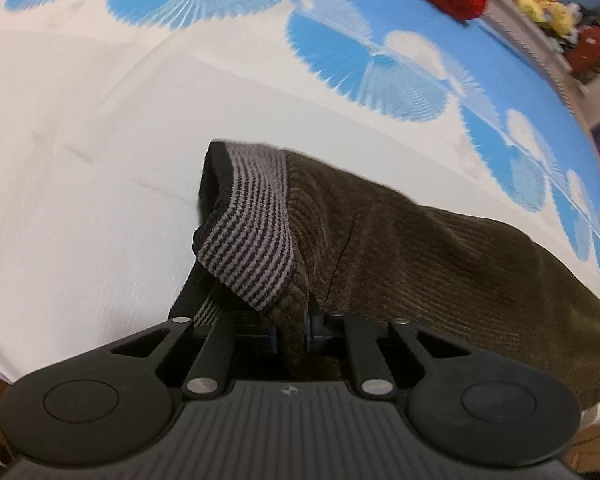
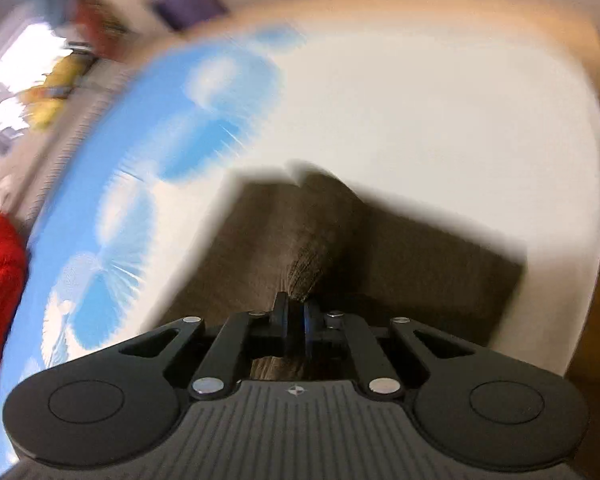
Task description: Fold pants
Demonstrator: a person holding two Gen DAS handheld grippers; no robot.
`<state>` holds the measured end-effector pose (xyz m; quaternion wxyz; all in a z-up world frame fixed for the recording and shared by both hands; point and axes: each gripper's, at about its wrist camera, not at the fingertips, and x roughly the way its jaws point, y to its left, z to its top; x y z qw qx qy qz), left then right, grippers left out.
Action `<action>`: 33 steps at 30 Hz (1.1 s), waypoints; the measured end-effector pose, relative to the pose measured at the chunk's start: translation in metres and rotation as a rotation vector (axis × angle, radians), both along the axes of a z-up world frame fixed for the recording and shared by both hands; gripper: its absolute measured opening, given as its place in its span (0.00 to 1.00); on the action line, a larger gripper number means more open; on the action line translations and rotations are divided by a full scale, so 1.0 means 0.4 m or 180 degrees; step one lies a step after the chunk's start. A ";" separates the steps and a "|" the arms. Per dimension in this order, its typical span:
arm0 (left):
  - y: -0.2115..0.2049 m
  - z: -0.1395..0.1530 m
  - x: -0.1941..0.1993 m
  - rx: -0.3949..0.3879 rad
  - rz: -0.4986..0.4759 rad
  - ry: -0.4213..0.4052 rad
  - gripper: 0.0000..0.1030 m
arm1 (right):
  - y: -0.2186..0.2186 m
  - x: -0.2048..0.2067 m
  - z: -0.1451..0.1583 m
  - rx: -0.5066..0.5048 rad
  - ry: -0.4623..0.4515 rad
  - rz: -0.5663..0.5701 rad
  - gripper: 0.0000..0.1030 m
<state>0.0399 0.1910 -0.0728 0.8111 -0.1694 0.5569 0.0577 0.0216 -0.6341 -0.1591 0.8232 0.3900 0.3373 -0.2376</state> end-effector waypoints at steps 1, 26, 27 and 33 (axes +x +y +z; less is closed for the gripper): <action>0.000 0.008 -0.009 0.0011 -0.0037 -0.0033 0.12 | 0.025 -0.005 0.062 -0.0309 -0.0204 0.0133 0.06; 0.003 0.105 -0.099 0.1348 0.0223 -0.0408 0.48 | 0.015 -0.026 -0.060 -0.0481 0.1647 0.0010 0.50; 0.000 0.115 -0.100 0.1391 0.0240 -0.0487 0.47 | 0.017 -0.020 -0.060 -0.0492 0.1622 0.0059 0.37; -0.085 0.127 -0.085 0.1092 -0.0521 -0.0883 0.43 | 0.042 0.010 0.020 -0.0916 0.1119 0.0059 0.04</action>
